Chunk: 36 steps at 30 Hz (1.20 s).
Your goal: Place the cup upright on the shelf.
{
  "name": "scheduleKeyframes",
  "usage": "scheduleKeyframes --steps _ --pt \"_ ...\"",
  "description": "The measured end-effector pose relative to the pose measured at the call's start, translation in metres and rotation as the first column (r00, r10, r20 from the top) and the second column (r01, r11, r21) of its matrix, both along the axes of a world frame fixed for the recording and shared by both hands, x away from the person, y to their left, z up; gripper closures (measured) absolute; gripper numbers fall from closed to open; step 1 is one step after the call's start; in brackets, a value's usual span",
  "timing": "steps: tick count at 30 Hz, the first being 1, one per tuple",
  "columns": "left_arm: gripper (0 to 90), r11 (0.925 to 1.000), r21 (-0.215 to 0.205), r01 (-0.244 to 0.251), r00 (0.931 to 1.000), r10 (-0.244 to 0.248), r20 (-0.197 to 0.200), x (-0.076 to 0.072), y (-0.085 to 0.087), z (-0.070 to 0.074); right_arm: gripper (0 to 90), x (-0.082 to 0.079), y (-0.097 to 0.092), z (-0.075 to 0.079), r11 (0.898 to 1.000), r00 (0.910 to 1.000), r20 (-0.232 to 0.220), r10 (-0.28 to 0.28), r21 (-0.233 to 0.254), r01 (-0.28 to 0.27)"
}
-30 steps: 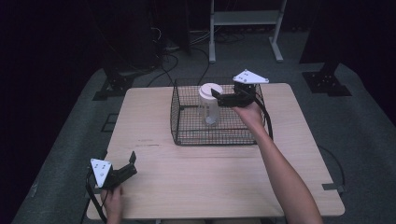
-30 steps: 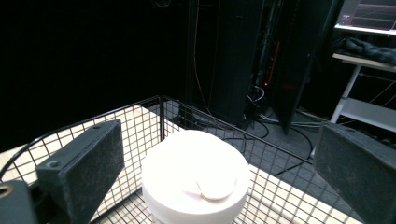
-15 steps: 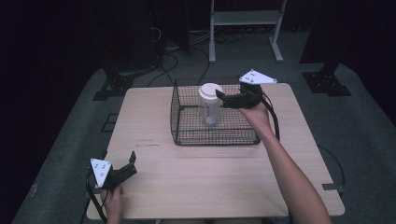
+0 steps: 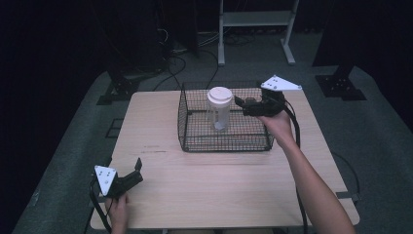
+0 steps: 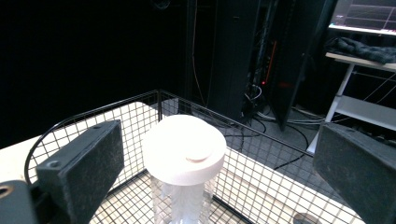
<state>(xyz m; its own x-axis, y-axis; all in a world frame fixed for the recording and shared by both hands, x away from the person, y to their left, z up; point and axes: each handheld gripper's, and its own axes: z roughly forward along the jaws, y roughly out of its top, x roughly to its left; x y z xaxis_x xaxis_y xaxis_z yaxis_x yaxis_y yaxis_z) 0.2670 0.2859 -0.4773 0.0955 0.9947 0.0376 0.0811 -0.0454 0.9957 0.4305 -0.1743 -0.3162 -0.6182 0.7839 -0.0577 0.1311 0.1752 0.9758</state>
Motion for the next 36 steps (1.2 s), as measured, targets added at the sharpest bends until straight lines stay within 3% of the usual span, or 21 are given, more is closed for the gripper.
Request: scheduleKeyframes --steps 36 --pt "0.0 1.0 0.003 -0.001 1.0 0.001 0.001 0.0 0.0 0.0 1.5 -0.037 -0.055 -0.016 0.999 0.9989 0.007 -0.047 0.0 0.047"
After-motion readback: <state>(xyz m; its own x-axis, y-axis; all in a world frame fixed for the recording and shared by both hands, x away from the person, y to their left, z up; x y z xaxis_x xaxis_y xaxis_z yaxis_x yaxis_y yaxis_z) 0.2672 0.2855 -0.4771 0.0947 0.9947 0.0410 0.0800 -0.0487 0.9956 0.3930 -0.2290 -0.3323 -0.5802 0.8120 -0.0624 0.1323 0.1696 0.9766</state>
